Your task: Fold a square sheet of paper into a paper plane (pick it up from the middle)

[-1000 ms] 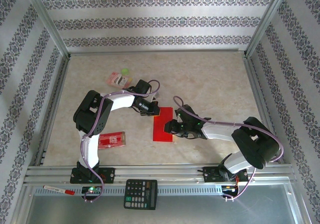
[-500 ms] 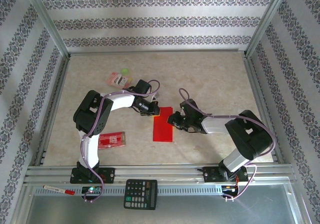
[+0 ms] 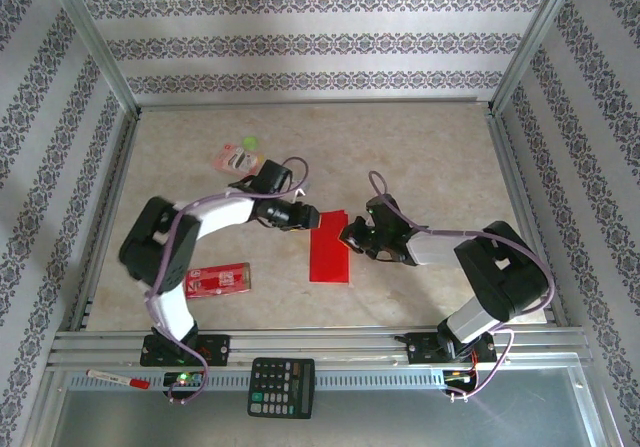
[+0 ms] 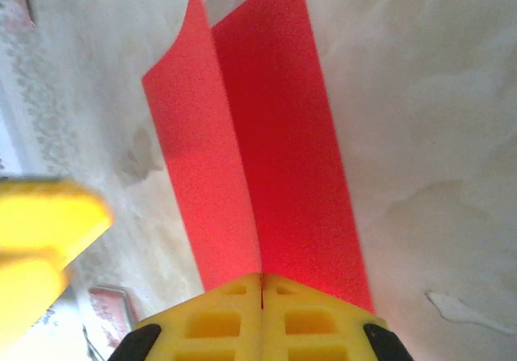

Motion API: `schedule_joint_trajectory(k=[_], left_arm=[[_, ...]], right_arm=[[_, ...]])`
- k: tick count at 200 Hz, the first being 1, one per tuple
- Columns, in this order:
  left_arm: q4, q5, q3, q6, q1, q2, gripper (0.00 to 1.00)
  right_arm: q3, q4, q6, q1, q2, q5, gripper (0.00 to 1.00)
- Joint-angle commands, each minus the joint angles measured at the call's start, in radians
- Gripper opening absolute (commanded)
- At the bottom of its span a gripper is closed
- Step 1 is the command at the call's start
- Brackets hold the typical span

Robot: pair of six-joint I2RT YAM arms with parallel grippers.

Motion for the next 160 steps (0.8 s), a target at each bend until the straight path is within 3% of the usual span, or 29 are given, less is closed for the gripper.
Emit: schedule_joint_trajectory(k=[1,29,64,89,111,133,160], left_arm=[[0.197,-0.128,-0.161,0.006,-0.078,-0.200,0.55],[0.227,-0.362,-0.311,0.143,-0.262,-0.350,0.69],[0.216,-0.595,-0.313,0.270,-0.478,-0.312,0.76],[0.217,-0.690,-0.285,0.329,-0.548,-0.243,0.79],[0.221,-0.703,-0.244,0.367,-0.581,-0.182,0.80],[0.223,-0.718,-0.213,0.374,-0.590,-0.130,0.75],[0.220,-0.715,-0.198,0.378,-0.590,-0.115,0.53]], right_arm=[[-0.010,-0.002,0.099,-0.009,-0.037,0.027,0.03],[0.008,-0.018,0.132,-0.017,-0.026,0.006,0.03],[0.019,-0.008,0.149,-0.020,0.005,-0.010,0.03],[0.018,-0.008,0.146,-0.020,0.009,-0.011,0.03],[0.015,-0.003,0.146,-0.022,0.018,-0.017,0.03],[0.013,-0.001,0.143,-0.026,0.022,-0.024,0.03],[0.012,0.001,0.138,-0.032,0.032,-0.031,0.03]])
